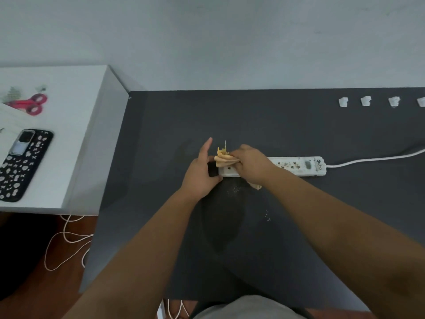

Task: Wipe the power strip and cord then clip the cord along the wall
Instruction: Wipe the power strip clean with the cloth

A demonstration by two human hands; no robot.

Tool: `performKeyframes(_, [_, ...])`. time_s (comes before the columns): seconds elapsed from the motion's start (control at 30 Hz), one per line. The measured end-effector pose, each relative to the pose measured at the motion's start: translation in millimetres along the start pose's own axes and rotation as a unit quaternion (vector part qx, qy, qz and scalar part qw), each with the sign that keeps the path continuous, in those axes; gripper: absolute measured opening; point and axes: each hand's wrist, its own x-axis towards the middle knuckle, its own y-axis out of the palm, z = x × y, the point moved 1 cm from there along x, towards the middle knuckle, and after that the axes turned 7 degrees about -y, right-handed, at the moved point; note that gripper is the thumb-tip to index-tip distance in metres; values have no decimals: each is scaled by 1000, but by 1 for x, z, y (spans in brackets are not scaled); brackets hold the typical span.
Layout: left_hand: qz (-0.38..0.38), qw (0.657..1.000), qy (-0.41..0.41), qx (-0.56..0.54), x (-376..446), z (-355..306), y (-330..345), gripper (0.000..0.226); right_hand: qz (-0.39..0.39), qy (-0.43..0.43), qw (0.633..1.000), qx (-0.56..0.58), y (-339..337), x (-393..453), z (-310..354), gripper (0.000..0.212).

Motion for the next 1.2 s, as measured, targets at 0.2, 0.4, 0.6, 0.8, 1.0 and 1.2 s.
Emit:
performKeyframes(0.2, [-1,1000,11,11,3,4,-1,110,-4,-7,1000,12,-9,-5,-4,17])
performKeyframes(0.4, [-5,1000,8,20,4,6,0,107,33,3,999,-10,-2,-20,-3,21])
performKeyframes(0.6, [-17,999,6,45,3,1,3,98,-50,59,997,-7,-27,-20,-20,13])
performKeyframes(0.8, [-22,998,11,62,6,-1,13,87,46,21,999,-1,-15,-39,-19,17])
performKeyframes(1.0, [-29,990,42,132,8,-10,22,70,-86,120,989,18,-29,-38,-42,15])
performKeyframes(1.2, [-24,984,56,167,15,-20,33,57,20,30,999,38,-23,-52,-34,20])
